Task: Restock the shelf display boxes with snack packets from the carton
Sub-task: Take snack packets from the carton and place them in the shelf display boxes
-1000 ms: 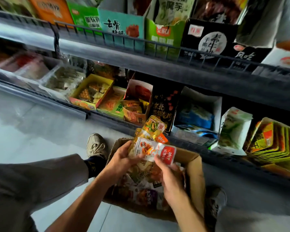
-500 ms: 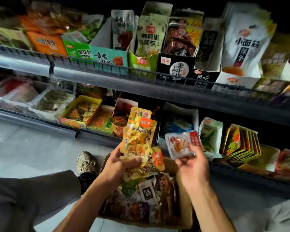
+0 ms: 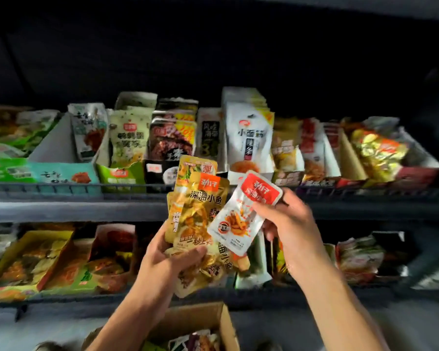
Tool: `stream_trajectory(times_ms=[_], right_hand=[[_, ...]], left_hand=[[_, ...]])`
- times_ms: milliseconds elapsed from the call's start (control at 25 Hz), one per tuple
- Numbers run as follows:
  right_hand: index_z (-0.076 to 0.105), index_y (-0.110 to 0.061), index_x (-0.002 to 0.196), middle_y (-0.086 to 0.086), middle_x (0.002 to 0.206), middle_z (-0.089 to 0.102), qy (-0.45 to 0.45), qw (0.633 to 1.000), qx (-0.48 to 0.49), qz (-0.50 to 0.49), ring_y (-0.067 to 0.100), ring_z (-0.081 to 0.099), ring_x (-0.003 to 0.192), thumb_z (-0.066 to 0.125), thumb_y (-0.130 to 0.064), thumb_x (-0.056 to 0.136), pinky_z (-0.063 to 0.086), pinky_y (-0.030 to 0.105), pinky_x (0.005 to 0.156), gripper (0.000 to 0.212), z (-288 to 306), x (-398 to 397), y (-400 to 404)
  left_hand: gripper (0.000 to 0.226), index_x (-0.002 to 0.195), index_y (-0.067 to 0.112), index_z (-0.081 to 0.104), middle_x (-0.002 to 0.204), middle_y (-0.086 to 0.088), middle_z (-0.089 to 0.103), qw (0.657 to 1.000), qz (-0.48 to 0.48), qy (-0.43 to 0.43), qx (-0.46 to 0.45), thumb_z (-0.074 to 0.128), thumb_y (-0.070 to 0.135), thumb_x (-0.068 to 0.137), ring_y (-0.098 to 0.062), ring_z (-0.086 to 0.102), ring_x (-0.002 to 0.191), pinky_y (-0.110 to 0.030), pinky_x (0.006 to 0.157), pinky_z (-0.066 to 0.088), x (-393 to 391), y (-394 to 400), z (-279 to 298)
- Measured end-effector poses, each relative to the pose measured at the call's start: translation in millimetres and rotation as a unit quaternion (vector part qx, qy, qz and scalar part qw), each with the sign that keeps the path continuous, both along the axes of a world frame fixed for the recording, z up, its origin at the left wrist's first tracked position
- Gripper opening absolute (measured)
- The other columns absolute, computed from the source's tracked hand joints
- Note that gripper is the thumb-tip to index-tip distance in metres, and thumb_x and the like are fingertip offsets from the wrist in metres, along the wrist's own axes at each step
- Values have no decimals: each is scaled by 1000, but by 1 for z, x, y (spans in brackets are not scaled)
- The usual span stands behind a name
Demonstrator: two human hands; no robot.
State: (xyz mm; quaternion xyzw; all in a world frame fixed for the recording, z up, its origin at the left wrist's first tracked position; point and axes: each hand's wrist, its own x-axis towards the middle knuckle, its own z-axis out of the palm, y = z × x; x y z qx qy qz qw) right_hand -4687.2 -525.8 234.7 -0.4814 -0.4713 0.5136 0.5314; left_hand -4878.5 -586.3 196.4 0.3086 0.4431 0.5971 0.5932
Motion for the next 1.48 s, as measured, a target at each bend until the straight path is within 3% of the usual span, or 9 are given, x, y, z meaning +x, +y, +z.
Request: stream_trajectory(times_ms=[360, 600, 800, 960, 1000, 1080, 1160, 1280, 1480], right_hand=[[65, -17, 95, 1, 76, 69, -131, 958, 149, -207, 9, 57, 49, 61, -10, 96, 45, 20, 41, 8, 95, 186, 104], [59, -35, 88, -1, 91, 70, -474, 846, 154, -188, 20, 68, 79, 61, -27, 92, 58, 42, 67, 9, 95, 232, 205], [62, -21, 84, 8, 96, 71, -537, 837, 81, -64, 24, 68, 88, 70, -10, 89, 57, 44, 80, 15, 87, 217, 246], [62, -20, 114, 4, 117, 63, -631, 754, 114, -143, 25, 61, 105, 74, -17, 86, 50, 34, 85, 31, 70, 209, 239], [61, -20, 116, 2, 118, 61, -612, 755, 155, -179, 23, 60, 105, 71, -20, 88, 47, 29, 80, 30, 70, 201, 229], [63, -21, 110, -4, 110, 63, -453, 854, 182, -181, 15, 61, 94, 66, -30, 92, 41, 21, 69, 21, 76, 170, 196], [63, -26, 107, -9, 101, 69, -297, 949, 109, -19, 11, 65, 83, 64, -46, 90, 41, 22, 66, 26, 83, 135, 158], [63, -28, 108, -8, 92, 76, -236, 960, 76, 131, 4, 71, 82, 74, -39, 84, 51, 24, 71, 28, 83, 99, 123], [66, -13, 107, -1, 83, 70, -65, 996, 37, 50, 11, 59, 65, 73, -16, 86, 38, 20, 50, 22, 75, 115, 134]], left_hand=[[48, 109, 20, 65, 100, -11, 76, 996, -59, 3, 64, 67, -13, 74, -27, 75, 83, -35, 58, 59, 107, 113, 61], [50, 111, 21, 65, 98, -11, 76, 995, -78, 3, 54, 68, -11, 73, -28, 75, 80, -36, 59, 58, 123, 135, 61], [54, 116, 19, 64, 103, -15, 75, 994, -95, 7, 47, 69, -10, 71, -35, 74, 88, -41, 66, 58, 123, 144, 57], [57, 116, 21, 64, 104, -15, 75, 993, -109, 1, 46, 70, -9, 68, -35, 74, 89, -39, 61, 59, 126, 142, 57], [56, 115, 20, 64, 104, -15, 75, 993, -110, 2, 47, 70, -9, 67, -35, 74, 89, -40, 62, 59, 127, 141, 57], [53, 113, 20, 65, 104, -15, 74, 992, -108, 11, 56, 70, -9, 69, -36, 73, 90, -42, 65, 59, 126, 141, 56], [50, 110, 24, 66, 105, -14, 74, 992, -109, 23, 65, 71, -8, 71, -36, 73, 92, -45, 70, 59, 127, 138, 56], [50, 113, 22, 64, 104, -13, 75, 990, -110, 36, 76, 73, -6, 72, -34, 73, 93, -46, 72, 60, 127, 130, 58], [56, 118, 22, 62, 106, -15, 74, 991, -114, 27, 70, 72, -6, 71, -36, 72, 92, -47, 72, 59, 116, 124, 53]])
